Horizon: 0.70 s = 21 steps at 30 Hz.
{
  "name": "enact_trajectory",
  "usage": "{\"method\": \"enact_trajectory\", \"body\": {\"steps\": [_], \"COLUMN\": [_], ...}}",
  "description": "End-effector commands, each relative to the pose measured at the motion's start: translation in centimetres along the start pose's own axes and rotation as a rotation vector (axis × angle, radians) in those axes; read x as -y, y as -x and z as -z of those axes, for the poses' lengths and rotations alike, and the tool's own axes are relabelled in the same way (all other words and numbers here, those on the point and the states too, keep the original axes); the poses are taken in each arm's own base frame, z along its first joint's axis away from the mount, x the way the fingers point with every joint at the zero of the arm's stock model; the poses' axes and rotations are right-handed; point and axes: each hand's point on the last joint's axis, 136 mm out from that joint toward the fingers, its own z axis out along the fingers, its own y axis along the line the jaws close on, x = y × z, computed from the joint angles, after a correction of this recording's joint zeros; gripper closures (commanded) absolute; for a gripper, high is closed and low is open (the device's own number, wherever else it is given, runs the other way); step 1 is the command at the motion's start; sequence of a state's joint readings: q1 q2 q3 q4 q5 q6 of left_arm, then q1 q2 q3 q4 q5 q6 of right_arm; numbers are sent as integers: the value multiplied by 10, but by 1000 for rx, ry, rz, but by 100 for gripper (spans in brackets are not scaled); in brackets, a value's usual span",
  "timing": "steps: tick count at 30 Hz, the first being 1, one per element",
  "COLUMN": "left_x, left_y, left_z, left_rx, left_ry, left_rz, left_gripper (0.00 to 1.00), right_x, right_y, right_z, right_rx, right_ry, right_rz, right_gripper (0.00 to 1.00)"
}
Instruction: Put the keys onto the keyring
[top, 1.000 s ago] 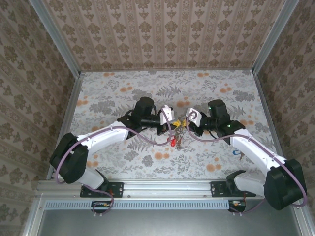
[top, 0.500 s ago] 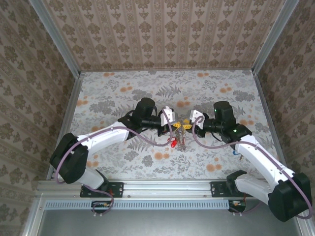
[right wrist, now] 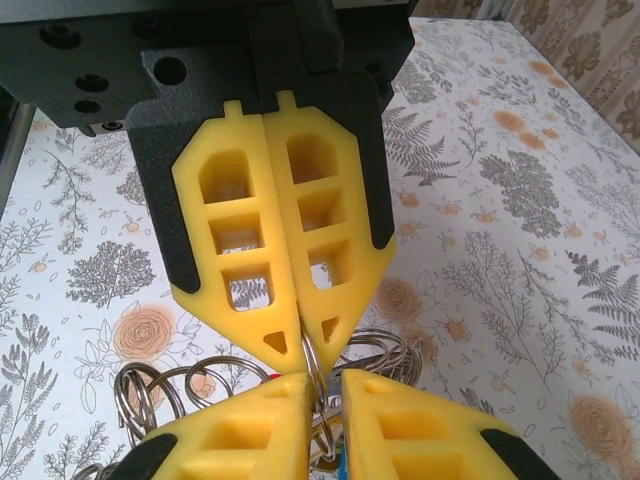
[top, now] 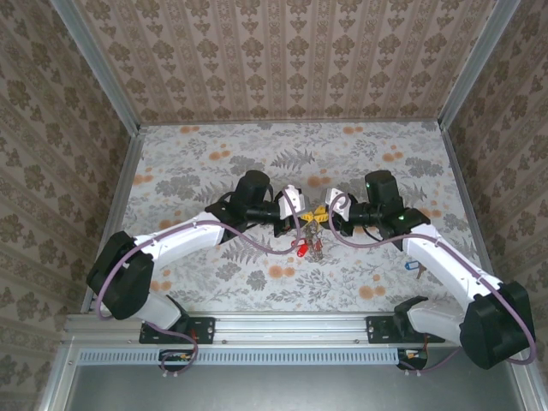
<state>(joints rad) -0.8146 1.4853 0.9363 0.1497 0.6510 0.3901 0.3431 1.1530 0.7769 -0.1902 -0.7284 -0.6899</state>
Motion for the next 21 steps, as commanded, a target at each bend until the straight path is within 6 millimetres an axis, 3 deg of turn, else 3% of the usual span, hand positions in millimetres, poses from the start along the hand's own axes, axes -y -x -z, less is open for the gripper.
{"method": "enact_trajectory", "body": {"steps": [1, 7, 12, 17, 21], "left_x": [4, -2, -12, -10, -10], "left_y": [35, 30, 17, 1, 1], "left_z": [9, 10, 10, 4, 0], "left_rx": [93, 81, 22, -85, -99], "left_ry": [-13, 15, 78, 60, 45], "left_rz": [-90, -78, -65, -75, -86], "left_gripper": [100, 100, 86, 84, 84], "right_x": [-1, -4, -4, -4, -6], "right_y": [5, 7, 9, 15, 18], "right_z": [-1, 0, 4, 8, 10], "right_rx": [7, 2, -15, -31, -38], "right_ry": [42, 62, 58, 49, 51], "right_rz": [21, 20, 30, 47, 51], "right_gripper": [86, 100, 100, 100, 100]}}
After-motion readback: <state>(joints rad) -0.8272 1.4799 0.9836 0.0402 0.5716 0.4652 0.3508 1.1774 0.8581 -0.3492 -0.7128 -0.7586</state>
